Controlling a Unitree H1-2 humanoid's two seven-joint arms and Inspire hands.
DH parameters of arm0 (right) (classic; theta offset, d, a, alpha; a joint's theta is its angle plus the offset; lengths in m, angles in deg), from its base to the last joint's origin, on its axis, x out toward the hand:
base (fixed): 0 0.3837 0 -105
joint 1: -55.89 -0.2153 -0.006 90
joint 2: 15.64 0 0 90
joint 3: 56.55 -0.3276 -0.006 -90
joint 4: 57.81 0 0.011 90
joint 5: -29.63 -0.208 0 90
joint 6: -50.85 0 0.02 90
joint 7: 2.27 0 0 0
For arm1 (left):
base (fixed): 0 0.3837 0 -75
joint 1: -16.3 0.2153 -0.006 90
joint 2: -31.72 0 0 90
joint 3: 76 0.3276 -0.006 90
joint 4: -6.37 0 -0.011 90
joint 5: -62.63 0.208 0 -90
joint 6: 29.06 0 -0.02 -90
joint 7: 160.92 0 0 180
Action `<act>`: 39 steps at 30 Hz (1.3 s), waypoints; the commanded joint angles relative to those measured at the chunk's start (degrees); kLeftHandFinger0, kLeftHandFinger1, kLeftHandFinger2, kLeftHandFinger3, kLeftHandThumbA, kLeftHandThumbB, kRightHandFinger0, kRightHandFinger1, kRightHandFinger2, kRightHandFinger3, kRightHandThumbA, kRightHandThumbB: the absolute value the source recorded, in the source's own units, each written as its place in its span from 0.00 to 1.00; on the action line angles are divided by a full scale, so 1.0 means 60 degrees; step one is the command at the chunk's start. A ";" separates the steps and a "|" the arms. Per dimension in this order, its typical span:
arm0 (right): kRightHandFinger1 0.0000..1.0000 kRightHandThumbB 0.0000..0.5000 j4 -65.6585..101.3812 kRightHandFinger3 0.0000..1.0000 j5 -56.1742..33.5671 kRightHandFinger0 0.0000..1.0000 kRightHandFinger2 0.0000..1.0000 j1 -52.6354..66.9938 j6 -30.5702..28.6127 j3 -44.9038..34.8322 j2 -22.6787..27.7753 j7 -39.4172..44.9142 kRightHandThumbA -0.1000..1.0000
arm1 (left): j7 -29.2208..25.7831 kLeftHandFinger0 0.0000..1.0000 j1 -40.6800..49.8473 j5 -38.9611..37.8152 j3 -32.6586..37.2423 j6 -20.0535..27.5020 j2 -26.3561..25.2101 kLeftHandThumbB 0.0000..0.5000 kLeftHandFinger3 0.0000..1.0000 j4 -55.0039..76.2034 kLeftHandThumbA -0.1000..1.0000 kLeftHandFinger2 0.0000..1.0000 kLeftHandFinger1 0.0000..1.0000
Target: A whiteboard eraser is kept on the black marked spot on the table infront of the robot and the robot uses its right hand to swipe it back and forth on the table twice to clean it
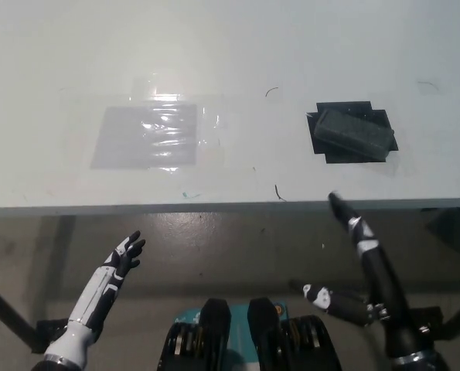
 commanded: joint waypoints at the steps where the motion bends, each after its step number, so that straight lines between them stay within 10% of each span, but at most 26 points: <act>1: 1.00 0.59 0.5602 1.00 0.2379 1.00 1.00 -0.1534 0.2505 -0.1700 0.0560 0.0558 1.00 | 0.0258 1.00 -0.0289 -0.0080 0.0004 0.0753 -0.0183 0.79 1.00 0.0507 1.00 1.00 1.00; 10: 1.00 0.57 0.4311 1.00 0.1981 1.00 1.00 -0.7663 0.6622 -0.2351 0.3096 0.2071 1.00 | 0.0240 1.00 -0.0005 -0.0105 0.0001 0.0729 -0.0124 0.80 1.00 0.0653 1.00 1.00 1.00; 22: 1.00 0.72 -0.7082 1.00 0.2428 1.00 1.00 -1.2840 0.5345 0.0071 0.3470 0.2228 1.00 | 0.0293 1.00 0.0044 -0.0237 -0.0039 0.0737 -0.0118 0.78 1.00 0.0583 1.00 1.00 1.00; 39: 1.00 0.72 -1.2728 1.00 0.2336 1.00 1.00 -1.3728 0.4974 0.1635 0.2413 0.2020 1.00 | 0.0272 1.00 0.0090 -0.0111 0.0024 0.0808 -0.0095 0.79 1.00 0.0521 1.00 1.00 1.00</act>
